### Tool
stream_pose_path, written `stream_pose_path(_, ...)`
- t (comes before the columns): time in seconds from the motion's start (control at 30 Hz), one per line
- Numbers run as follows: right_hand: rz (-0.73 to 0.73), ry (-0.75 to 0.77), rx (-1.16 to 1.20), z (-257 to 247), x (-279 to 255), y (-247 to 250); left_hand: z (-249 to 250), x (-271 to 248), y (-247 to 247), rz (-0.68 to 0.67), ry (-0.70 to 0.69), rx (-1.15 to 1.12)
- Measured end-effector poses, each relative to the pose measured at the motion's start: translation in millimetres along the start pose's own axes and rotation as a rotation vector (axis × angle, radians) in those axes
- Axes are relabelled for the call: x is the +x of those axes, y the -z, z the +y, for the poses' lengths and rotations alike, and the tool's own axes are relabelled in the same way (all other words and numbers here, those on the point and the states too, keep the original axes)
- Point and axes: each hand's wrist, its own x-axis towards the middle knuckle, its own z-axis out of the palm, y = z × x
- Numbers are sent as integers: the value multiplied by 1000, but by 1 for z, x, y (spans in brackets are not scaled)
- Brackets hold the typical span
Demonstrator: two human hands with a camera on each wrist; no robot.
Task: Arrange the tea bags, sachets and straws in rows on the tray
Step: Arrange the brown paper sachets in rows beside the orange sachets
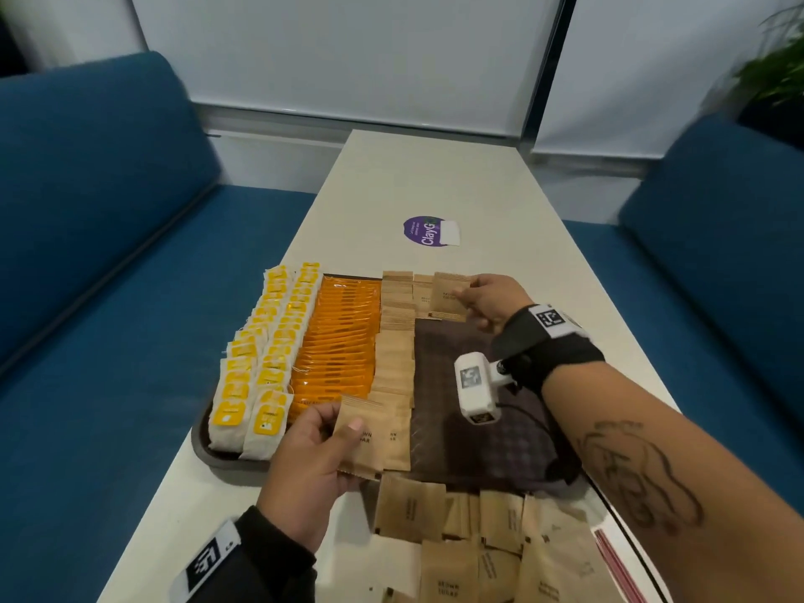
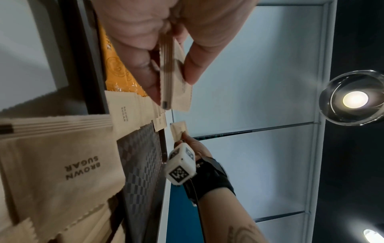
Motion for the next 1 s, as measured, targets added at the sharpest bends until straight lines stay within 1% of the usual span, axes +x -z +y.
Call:
stream_pose_path(0.13,-8,-40,-232,3,37,-7,-3,6,1,-3,39,1)
stream_pose_path(0.17,-22,-42,-251,5,44,-9,-3,7,1,-2,46,-1)
stream_pose_path(0.33,-54,-70,-238,10,60,-16,-3,9,4,7,65,-42)
stream_pose_path(0.57,-51,-77,-267,16,75,-23,-5,8,5,11,66,-47)
stream_pose_path(0.7,-38,-104,-304,15,74,-25,-5,4,5,-1,79,-41)
stream_pose_path(0.83,-46,-173,-470,4,59,-24,-2,-1,4,-22,81,-46)
stream_pose_path(0.93,-21,-62,-328,-12,27,-18,0,-4,4,-38,45,-18)
stream_pose_path(1.0,-73,28,-249,-17,-5,-14,2,-6,2,-38,9,2)
